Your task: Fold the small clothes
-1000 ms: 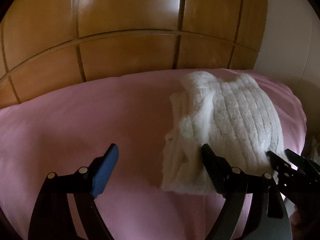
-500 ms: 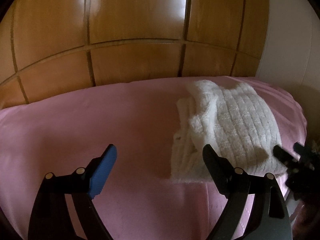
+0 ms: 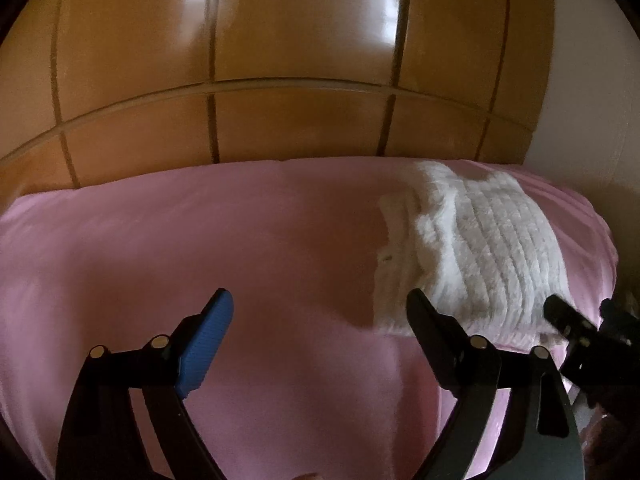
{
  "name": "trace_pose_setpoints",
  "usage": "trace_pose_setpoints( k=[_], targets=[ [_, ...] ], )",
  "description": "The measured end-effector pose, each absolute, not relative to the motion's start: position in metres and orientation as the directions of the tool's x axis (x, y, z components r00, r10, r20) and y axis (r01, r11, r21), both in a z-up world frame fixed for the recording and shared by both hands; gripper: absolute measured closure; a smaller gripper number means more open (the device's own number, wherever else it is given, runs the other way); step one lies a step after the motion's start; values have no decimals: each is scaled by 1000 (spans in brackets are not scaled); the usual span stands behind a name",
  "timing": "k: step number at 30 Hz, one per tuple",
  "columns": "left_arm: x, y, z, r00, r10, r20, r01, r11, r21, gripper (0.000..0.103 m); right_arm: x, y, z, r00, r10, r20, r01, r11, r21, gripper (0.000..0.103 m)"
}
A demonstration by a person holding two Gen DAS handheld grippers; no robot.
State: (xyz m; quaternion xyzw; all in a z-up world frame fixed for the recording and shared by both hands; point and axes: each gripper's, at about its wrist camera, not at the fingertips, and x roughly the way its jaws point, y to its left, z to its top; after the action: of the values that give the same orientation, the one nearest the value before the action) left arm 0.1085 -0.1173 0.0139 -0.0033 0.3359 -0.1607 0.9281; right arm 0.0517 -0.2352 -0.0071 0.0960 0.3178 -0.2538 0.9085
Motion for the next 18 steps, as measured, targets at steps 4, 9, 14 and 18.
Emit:
trace_pose_setpoints(
  k=[4, 9, 14, 18],
  targets=[
    [94, -108, 18, 758, -271, -593, 283, 956, -75, 9, 43, -217, -2, 680, -440, -587, 537, 843, -9, 2],
    [86, -97, 20, 755, -277, -594, 265, 958, -109, 5, 40, -203, -2, 678, -456, -576, 538, 842, -32, 2],
    [83, -91, 22, 759, -265, -595, 244, 963, -118, 4, 40, -198, -5, 680, -444, -583, 532, 846, -23, 2],
    [78, -87, 24, 763, -262, -591, 236, 964, -122, 4, 40, -196, -6, 682, -439, -584, 524, 851, -28, 2]
  ],
)
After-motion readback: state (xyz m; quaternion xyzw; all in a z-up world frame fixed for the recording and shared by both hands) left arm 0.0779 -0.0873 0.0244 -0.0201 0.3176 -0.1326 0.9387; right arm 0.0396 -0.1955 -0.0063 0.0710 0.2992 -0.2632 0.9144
